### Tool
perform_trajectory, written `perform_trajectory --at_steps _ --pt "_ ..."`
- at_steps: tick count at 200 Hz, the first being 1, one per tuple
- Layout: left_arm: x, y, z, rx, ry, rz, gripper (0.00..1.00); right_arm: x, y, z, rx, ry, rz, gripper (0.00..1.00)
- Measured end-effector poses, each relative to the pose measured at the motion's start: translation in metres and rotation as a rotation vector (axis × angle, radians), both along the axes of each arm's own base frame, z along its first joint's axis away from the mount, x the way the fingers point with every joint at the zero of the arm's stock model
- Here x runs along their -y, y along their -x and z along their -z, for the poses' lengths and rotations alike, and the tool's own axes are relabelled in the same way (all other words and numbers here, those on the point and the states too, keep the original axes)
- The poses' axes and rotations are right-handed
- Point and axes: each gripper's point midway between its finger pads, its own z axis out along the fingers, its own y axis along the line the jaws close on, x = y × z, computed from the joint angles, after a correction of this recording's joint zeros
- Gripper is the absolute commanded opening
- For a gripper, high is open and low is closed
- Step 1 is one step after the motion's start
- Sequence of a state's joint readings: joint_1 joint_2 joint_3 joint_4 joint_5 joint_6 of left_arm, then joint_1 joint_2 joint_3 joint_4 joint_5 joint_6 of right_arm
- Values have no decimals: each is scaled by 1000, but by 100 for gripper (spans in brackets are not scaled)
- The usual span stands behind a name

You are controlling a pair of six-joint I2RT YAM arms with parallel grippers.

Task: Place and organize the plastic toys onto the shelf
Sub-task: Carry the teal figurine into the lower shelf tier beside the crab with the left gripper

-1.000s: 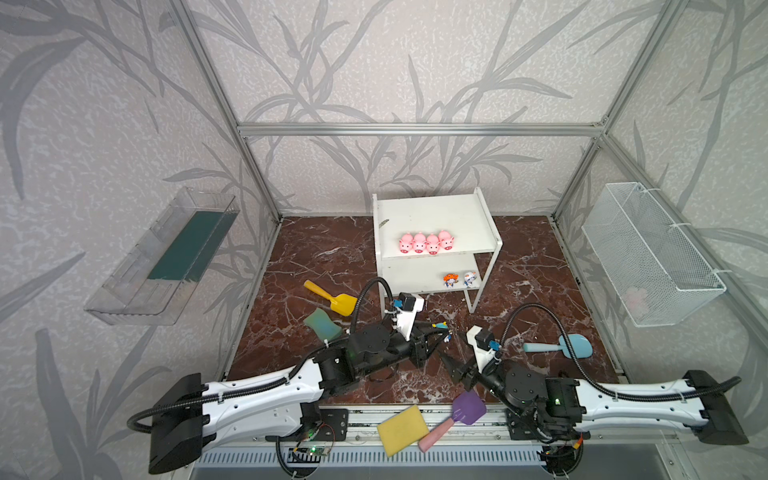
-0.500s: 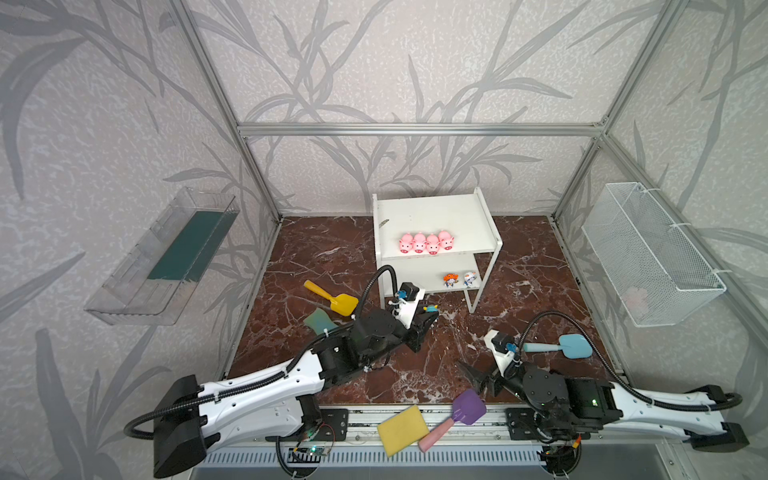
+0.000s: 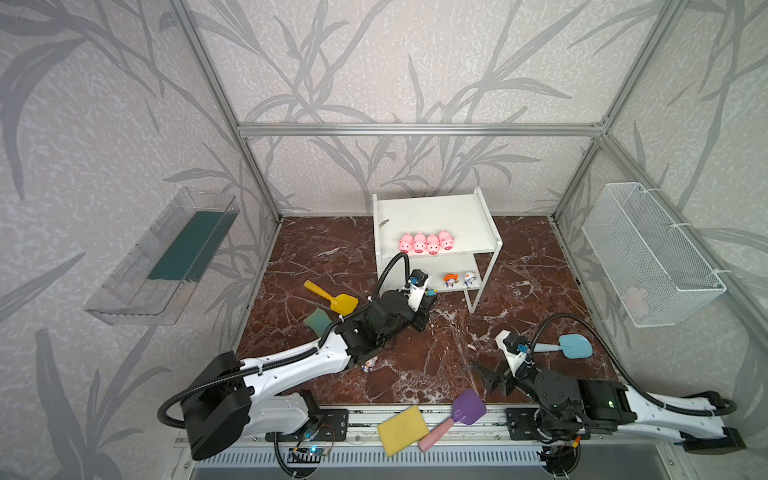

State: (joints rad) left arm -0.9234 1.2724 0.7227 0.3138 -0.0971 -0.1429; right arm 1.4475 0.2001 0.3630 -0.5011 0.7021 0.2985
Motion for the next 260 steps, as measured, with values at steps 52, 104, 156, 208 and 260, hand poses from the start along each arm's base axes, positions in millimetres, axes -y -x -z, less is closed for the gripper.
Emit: perform_trajectory --at_steps 52,104,156,208,260 --pt "6 -20 4 37 -17 -45 7 4 0 -5 12 -6 3 99" --pt "3 -35 8 55 -35 -98 9 6 0 -6 16 -10 2 99" --pt "-3 -46 10 67 -42 -142 14 7 0 -7 19 -17 2 99" --pt "-3 -51 10 70 -39 -155 24 7 0 -7 19 -17 1 99" --pt "-5 -52 10 70 -41 -158 48 7 0 -7 18 -18 1 99"
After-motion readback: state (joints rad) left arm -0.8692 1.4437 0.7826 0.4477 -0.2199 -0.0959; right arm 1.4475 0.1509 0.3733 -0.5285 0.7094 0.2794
